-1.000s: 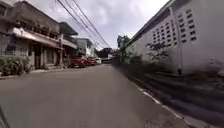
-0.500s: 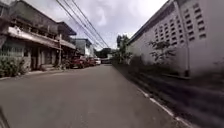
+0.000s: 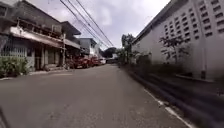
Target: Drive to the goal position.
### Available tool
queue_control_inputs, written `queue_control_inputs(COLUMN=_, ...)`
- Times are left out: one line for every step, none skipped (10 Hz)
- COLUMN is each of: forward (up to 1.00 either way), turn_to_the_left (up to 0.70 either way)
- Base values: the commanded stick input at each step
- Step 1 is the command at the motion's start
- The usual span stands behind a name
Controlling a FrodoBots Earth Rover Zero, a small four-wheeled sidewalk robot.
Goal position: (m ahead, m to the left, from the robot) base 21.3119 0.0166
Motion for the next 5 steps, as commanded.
queue_control_inputs(forward=0.7, turn_to_the_left=0.0)
queue_control_inputs(forward=0.7, turn_to_the_left=0.0)
queue_control_inputs(forward=0.7, turn_to_the_left=0.0)
queue_control_inputs(forward=0.7, turn_to_the_left=0.0)
queue_control_inputs(forward=0.7, turn_to_the_left=0.0)
